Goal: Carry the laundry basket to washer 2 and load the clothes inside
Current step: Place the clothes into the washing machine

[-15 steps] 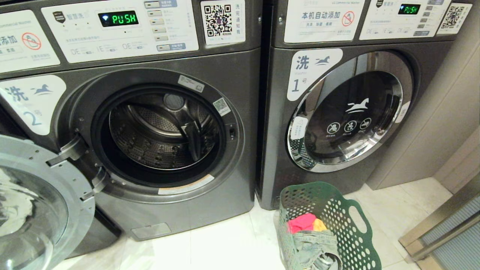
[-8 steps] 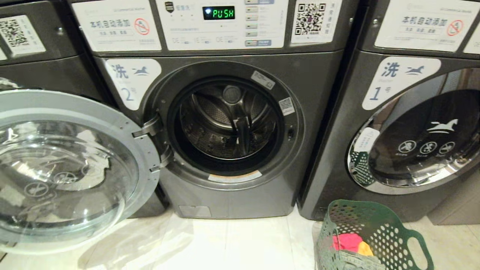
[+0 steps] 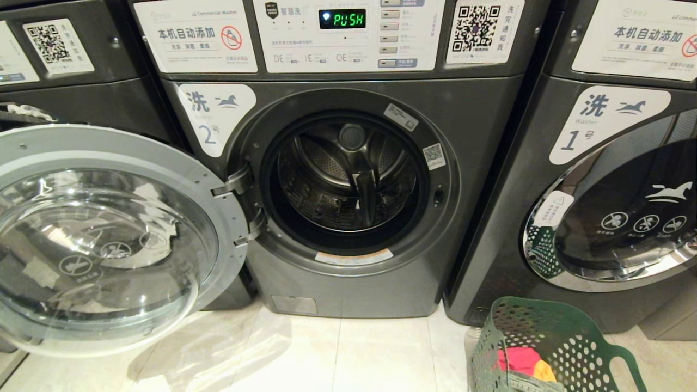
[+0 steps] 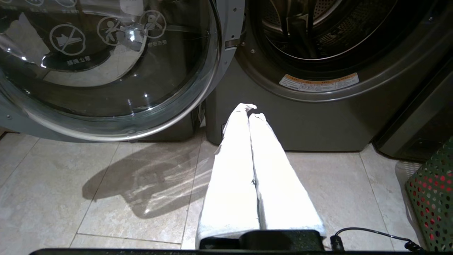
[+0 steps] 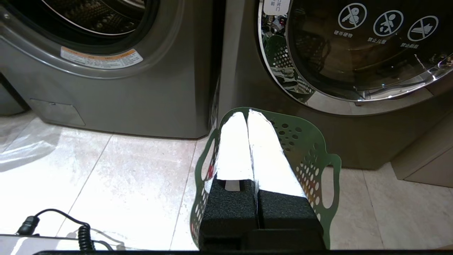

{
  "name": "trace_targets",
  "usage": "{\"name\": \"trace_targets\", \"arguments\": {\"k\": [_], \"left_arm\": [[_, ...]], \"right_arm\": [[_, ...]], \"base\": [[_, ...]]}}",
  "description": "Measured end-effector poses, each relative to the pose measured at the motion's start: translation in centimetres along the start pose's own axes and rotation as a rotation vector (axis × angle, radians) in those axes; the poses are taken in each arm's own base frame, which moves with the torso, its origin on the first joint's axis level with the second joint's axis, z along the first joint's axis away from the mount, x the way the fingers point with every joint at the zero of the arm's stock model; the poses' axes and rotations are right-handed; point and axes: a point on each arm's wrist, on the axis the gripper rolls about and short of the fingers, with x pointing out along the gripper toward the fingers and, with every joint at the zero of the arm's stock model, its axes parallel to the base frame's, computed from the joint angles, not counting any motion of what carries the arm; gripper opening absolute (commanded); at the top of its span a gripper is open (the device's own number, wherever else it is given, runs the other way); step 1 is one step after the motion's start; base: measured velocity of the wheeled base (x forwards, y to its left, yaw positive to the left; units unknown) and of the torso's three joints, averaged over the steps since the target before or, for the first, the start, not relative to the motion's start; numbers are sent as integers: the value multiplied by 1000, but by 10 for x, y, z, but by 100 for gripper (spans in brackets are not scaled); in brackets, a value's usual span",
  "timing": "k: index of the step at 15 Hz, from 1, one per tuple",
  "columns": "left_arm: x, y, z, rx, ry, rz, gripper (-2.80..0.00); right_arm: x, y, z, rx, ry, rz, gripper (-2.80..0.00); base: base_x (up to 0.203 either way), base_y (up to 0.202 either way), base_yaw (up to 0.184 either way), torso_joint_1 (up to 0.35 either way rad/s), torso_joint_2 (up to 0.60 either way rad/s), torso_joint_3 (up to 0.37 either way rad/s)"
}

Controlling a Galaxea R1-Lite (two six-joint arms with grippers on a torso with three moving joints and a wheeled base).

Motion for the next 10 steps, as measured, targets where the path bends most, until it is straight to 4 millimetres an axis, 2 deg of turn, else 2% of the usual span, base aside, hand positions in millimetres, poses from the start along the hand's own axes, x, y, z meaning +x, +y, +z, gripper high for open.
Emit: {"name": "trace_targets", "arguments": {"k": [5, 10], "left_arm": [[0, 0, 0, 0, 0, 0, -280], [0, 0, 0, 0, 0, 0, -280]], "right_arm": [[0, 0, 0, -1, 0, 0, -280], [0, 0, 0, -1, 0, -1, -280]], "base": [[0, 0, 0, 0, 1, -9], [0, 0, 0, 2, 3, -164]]}}
